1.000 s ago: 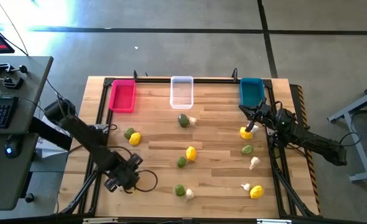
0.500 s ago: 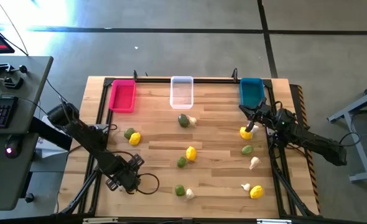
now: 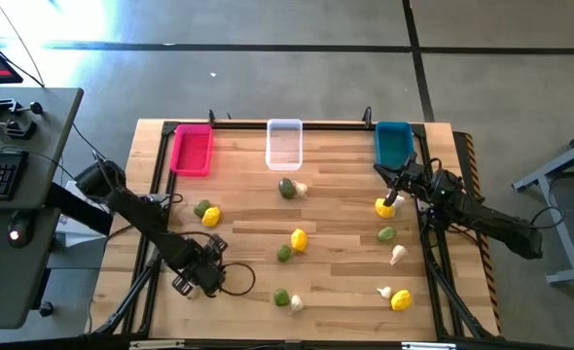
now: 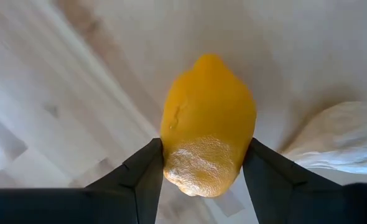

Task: Sort produce into baskets
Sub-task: Put the lemon into the pink bin

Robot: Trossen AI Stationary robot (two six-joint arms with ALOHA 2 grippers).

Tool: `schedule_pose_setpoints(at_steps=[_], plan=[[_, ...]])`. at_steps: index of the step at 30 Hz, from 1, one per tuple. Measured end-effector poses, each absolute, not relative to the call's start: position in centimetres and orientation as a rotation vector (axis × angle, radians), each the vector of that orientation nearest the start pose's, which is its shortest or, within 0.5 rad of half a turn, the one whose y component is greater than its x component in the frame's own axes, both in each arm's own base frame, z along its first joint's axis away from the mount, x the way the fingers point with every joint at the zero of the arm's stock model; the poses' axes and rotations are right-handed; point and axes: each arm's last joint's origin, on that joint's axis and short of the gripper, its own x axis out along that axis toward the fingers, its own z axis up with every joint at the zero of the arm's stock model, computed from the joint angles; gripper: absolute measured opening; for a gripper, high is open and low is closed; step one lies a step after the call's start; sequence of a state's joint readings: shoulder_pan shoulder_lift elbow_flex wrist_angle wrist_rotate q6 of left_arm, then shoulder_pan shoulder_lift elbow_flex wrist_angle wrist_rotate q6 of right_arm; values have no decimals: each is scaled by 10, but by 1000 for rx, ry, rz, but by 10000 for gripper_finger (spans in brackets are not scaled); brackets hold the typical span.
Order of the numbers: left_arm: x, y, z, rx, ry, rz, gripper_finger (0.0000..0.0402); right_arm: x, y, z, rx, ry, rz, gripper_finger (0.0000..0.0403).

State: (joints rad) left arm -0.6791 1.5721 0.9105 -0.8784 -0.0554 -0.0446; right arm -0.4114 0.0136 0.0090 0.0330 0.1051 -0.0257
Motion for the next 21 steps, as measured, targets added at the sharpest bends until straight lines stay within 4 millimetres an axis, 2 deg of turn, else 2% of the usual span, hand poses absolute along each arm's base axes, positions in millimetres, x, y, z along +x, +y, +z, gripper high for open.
schedule_pose_setpoints(at_steps=[5,8,12,16,21], plan=[[202,-133,185,483,1452,-343,171,88,-42,169,-29,-21,-517,0],[202,-109,202,443,1424,-242,170,88,-42,169,-29,-21,-517,0],[198,-71,229,300,1356,-98,170,88,-42,169,-29,-21,-517,0],[177,-28,255,222,1301,127,170,88,-42,169,-29,-22,-517,0],[142,30,274,83,1275,571,169,88,-42,169,-30,-22,-517,0]])
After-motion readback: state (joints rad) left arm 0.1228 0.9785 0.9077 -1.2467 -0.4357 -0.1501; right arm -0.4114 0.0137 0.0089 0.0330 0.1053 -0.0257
